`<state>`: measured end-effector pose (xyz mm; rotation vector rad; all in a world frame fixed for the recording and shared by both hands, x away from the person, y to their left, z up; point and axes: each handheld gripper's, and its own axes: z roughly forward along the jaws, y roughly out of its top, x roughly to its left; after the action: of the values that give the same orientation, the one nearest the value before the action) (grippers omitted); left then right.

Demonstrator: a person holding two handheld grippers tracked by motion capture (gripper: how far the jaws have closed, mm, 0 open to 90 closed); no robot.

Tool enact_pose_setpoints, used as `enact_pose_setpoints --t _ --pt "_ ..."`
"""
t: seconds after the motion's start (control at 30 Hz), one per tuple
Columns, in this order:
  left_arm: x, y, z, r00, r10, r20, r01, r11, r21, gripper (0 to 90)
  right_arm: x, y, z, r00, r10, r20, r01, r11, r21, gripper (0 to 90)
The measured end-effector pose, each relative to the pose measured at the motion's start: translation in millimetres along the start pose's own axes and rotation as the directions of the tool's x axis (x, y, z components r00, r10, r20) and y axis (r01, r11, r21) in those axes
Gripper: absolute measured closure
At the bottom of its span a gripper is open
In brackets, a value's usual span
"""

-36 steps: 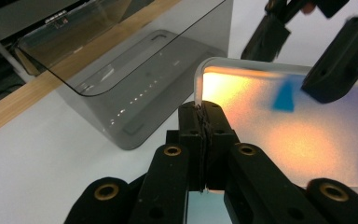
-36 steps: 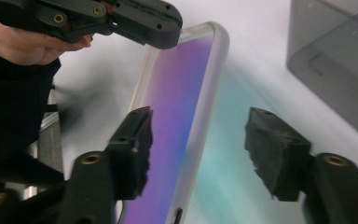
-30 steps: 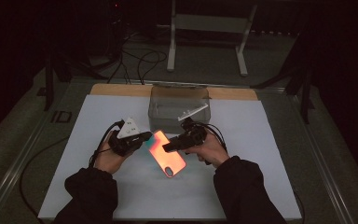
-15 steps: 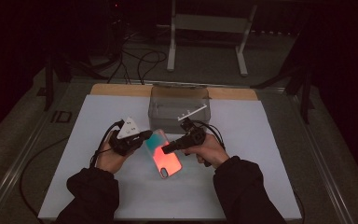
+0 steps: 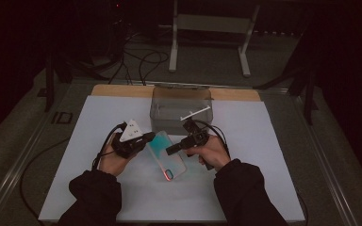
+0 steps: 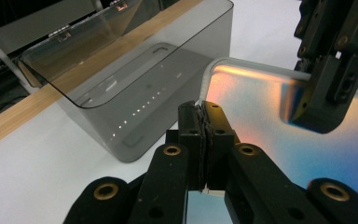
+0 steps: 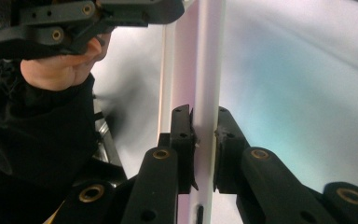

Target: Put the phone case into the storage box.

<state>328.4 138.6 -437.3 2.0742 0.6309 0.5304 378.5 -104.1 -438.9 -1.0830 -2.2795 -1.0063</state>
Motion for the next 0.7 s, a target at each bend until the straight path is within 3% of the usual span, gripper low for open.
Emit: enact_pose_setpoints --t 0.27,0.37,0.43,0.7 --pt "1.0 0.0 0.3 1.0 -0.001 -0.007 0.001 1.0 0.004 85.2 2.6 0.0 0.0 0.9992 -0.01 0.039 0.011 1.0 -0.024 82.0" --pt "1.9 -0.2 0.0 0.9999 -0.011 -0.003 0.011 0.9999 0.003 75.9 2.9 0.3 0.4 0.999 -0.013 0.044 0.014 1.0 -0.027 82.0" --pt "2.9 0.1 -0.6 0.9997 -0.024 -0.003 0.024 0.9997 0.008 66.6 3.1 0.4 0.3 0.9982 -0.015 0.058 0.017 1.0 -0.025 81.9" --pt "5.7 0.5 -2.5 0.9922 -0.089 -0.087 0.089 0.996 -0.001 21.8 3.4 0.4 -0.5 0.9975 -0.025 0.066 0.027 0.999 -0.027 81.9"
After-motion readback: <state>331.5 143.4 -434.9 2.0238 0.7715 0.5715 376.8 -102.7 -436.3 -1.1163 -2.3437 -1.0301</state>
